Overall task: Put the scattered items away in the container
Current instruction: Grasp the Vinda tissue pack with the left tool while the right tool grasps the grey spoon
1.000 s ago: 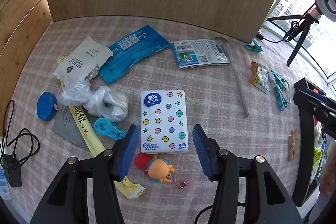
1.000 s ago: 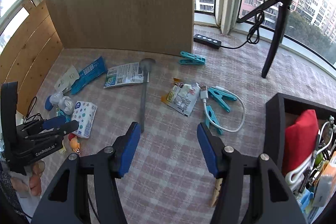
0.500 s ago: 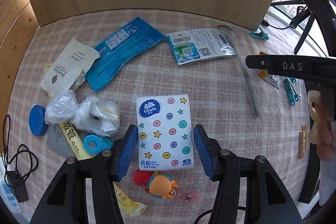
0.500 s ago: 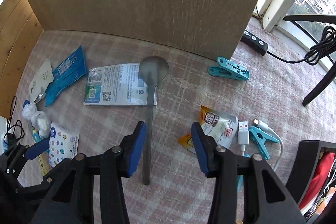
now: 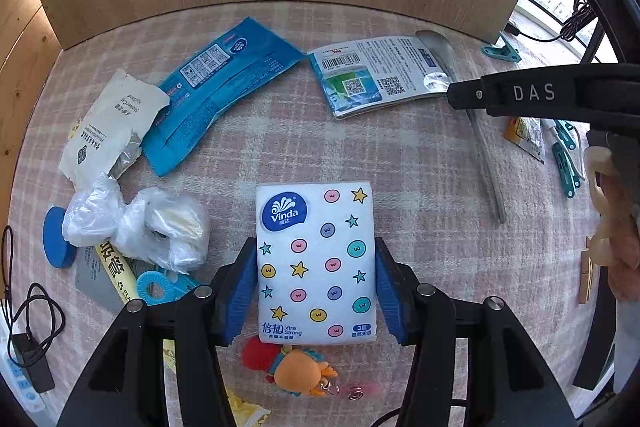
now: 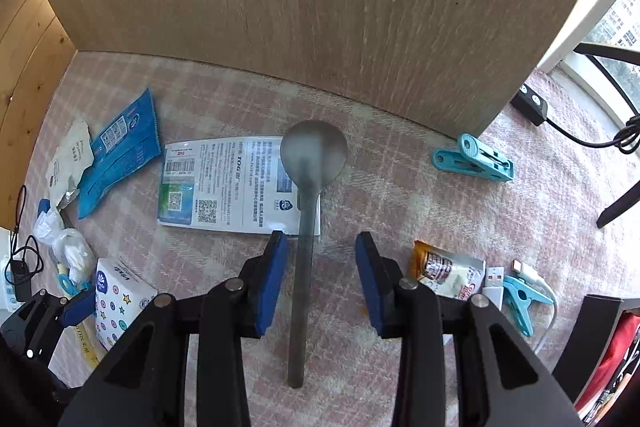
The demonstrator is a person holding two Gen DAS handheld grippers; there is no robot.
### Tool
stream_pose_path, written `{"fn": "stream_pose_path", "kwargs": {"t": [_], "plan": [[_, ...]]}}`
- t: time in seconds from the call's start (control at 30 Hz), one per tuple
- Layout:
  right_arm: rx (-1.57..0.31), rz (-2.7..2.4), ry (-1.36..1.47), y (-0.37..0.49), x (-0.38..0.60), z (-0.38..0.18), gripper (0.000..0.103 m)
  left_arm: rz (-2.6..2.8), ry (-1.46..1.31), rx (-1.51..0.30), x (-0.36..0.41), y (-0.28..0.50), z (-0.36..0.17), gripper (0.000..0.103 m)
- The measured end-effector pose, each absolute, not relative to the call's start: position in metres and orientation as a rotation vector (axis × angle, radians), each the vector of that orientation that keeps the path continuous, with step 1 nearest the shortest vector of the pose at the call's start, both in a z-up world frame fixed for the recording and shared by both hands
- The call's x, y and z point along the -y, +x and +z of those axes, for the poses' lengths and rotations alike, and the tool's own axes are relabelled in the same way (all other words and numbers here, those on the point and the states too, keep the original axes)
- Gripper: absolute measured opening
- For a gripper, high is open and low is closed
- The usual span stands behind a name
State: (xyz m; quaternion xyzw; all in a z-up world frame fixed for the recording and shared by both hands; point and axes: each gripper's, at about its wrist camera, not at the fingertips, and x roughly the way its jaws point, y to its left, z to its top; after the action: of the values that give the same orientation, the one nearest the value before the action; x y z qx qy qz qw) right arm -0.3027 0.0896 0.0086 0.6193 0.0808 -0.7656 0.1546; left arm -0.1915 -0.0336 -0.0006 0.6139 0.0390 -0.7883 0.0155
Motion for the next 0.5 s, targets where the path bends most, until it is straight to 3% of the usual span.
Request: {"fn": "stream_pose_path", "kwargs": {"t": [0.17,0.27,0.5], "plan": [[-0.350,-2.218,1.749,-0.293,-0.083,0.009,0.024,-2.467,1.885,-0.124,0.031,-0.191,-0.001,0.051],[-0.345,-2.213,1.755,-0.286,-0.085,0.010,0.009,-2.479,1.862,-0.157,0.034,-0.190,-0.001,0.049],[-0.129,-2.167,1.772,-0.268,-0.118,0.014,0.008,-2.493,1.846,-0.230,0.039,-0.180,0.003,0.048]]}}
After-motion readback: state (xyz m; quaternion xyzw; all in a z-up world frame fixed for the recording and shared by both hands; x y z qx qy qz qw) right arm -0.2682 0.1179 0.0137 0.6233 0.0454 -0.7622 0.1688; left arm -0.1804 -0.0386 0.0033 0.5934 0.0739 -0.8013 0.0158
